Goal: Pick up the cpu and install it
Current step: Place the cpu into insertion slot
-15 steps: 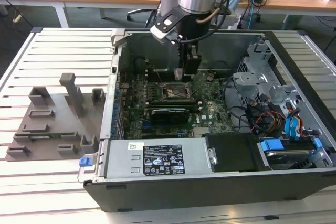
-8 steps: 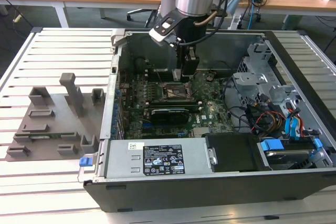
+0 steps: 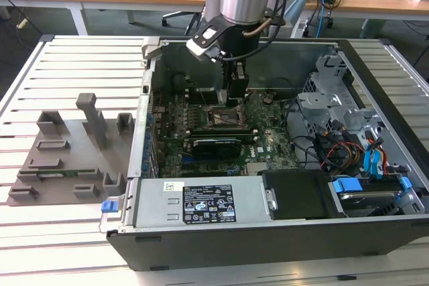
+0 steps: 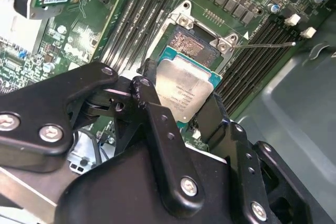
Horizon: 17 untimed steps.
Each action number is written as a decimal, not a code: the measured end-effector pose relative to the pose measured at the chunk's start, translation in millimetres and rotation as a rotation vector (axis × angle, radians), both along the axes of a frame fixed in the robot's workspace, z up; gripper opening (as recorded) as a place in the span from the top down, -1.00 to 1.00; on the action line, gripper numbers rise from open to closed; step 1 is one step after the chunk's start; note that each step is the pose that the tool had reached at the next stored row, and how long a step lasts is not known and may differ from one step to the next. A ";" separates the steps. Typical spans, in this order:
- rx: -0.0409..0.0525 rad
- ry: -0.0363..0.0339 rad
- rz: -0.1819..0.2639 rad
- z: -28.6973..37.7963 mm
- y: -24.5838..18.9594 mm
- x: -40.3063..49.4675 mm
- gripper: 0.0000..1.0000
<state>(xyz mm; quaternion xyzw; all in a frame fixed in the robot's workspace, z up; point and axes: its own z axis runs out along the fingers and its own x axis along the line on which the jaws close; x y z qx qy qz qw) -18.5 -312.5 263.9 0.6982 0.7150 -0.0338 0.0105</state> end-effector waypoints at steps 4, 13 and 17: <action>0.0001 0.0000 -0.002 -13.4 0.6 -0.1 -0.09; 0.0002 -0.0001 0.000 -32.8 2.3 -0.1 -0.09; 0.0004 -0.0001 0.001 -39.3 2.7 0.0 -0.09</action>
